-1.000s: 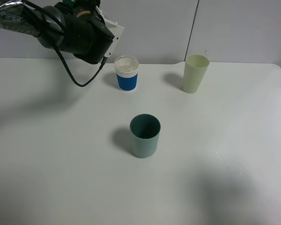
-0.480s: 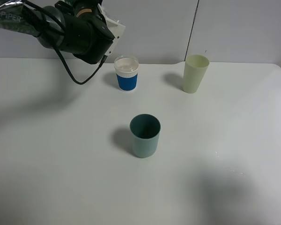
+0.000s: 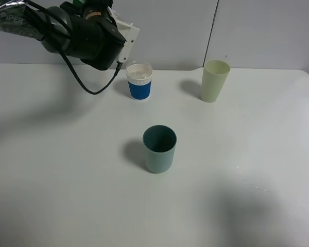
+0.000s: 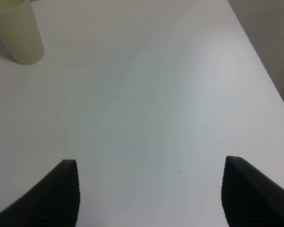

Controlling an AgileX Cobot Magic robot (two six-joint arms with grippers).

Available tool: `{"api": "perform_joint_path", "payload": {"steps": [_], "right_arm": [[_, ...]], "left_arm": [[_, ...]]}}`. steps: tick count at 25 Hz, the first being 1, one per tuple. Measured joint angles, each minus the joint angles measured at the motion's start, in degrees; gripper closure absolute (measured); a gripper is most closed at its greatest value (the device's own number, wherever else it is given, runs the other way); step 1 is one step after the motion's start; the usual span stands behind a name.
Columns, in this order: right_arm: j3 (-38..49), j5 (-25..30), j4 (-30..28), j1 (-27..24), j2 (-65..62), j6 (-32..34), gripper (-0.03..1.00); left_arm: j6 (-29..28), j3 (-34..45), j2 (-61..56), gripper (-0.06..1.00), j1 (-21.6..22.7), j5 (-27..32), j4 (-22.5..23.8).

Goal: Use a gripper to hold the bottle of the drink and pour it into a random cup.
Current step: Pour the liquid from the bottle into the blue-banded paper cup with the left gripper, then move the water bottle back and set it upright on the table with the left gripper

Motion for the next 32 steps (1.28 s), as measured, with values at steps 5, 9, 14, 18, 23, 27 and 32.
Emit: {"api": "perform_joint_path", "payload": {"steps": [5,9,14,18,23,27,32], "right_arm": [[0.00,0.00,0.00,0.00,0.00,0.00,0.33],[0.00,0.00,0.00,0.00,0.00,0.00,0.33],[0.00,0.00,0.00,0.00,0.00,0.00,0.33],[0.00,0.00,0.00,0.00,0.00,0.00,0.33],[0.00,0.00,0.00,0.00,0.00,0.00,0.33],[0.00,0.00,0.00,0.00,0.00,0.00,0.33],[0.00,0.00,0.00,0.00,0.00,0.00,0.33]], "left_arm": [[-5.83,0.00,-1.21,0.51,0.00,7.11,-7.97],[-13.99,0.00,-3.72,0.51,0.00,13.39,-9.93],[-30.03,0.00,-7.24,0.51,0.00,23.36,-9.45],[-47.68,0.00,-9.84,0.51,0.23,31.67,-3.08],[-76.61,0.70,-12.49,0.51,1.33,38.96,13.15],[-101.89,2.91,-14.40,0.51,2.90,42.37,29.65],[-128.98,7.93,-17.38,0.51,6.32,44.13,49.11]]}}
